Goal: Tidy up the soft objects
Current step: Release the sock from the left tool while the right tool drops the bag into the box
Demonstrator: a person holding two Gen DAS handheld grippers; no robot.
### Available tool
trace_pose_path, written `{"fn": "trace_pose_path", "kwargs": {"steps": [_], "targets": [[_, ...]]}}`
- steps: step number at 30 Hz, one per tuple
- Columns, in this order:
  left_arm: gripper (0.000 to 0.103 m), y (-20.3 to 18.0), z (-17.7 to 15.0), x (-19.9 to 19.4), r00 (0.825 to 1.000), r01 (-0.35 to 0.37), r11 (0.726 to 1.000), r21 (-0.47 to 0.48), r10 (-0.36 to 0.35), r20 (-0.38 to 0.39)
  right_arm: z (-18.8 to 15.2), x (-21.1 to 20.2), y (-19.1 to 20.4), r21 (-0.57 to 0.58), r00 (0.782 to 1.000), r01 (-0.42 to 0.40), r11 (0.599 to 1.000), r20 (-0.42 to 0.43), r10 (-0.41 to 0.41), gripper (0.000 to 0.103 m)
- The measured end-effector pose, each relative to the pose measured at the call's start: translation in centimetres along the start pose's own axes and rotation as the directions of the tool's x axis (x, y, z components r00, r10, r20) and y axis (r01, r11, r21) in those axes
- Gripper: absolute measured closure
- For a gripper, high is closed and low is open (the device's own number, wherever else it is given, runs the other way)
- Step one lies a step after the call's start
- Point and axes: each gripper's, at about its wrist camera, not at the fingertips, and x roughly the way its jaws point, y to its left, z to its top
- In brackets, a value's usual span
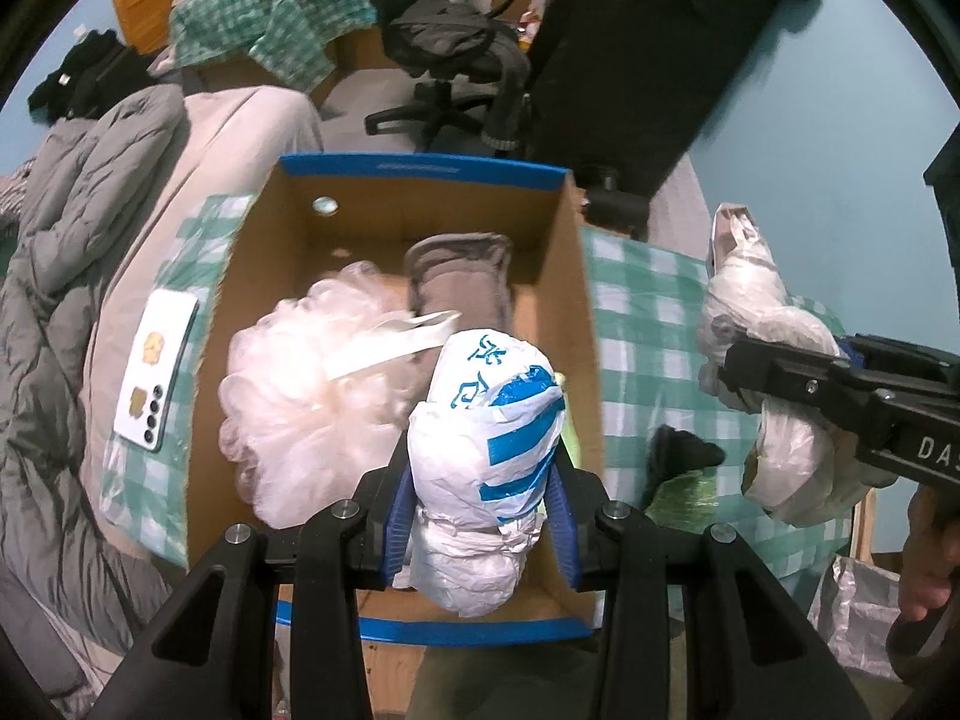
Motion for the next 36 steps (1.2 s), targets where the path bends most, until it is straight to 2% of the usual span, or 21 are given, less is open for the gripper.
{"fn": "trace_pose_path", "kwargs": {"steps": [12,22,25,27,29,30,32,36], "targets": [[0.064,3.7,-1.1,1.6,0.999,-0.012,0.999,-0.044,0.011,-0.039,1.8,4.4,3.8,-0.046,0.997,-0.046,0.998,-0.07,0.043,0.071],[0.063,4.6,-1.3,3.1,0.998,-0.033,0.999,-0.043,0.031,-0.06,1.8,7.4,5.4,-0.053,0.991,-0.06,0.997,-0.122,0.053,0.071],[0.055,4.9,-1.2,3.2,0.997,-0.034,0.998,-0.061,0.03,-0.064,1.7,7.9,5.9,-0.062,0.989,-0.062,0.996,-0.139,0.053,0.067],[0.042,5.1,-1.2,3.2,0.997,-0.034,0.997,-0.067,0.03,-0.067,1.7,8.0,5.9,-0.057,0.989,-0.06,0.997,-0.142,0.052,0.067],[0.037,5.1,-1.3,2.9,0.997,-0.038,0.997,-0.066,0.034,-0.063,1.7,7.9,5.9,-0.056,0.989,-0.055,0.997,-0.139,0.047,0.066],[0.035,5.0,-1.3,2.9,0.997,-0.039,0.997,-0.064,0.035,-0.063,1.7,7.8,5.9,-0.054,0.989,-0.051,0.997,-0.138,0.044,0.064],[0.034,4.9,-1.3,2.7,0.997,-0.041,0.997,-0.058,0.038,-0.064,1.6,7.6,5.7,-0.047,0.99,-0.05,0.998,-0.137,0.043,0.051],[0.034,4.7,-1.3,2.3,0.997,-0.05,0.998,-0.049,0.047,-0.065,1.6,6.9,5.4,-0.04,0.992,-0.048,0.998,-0.12,0.043,0.045]]}}
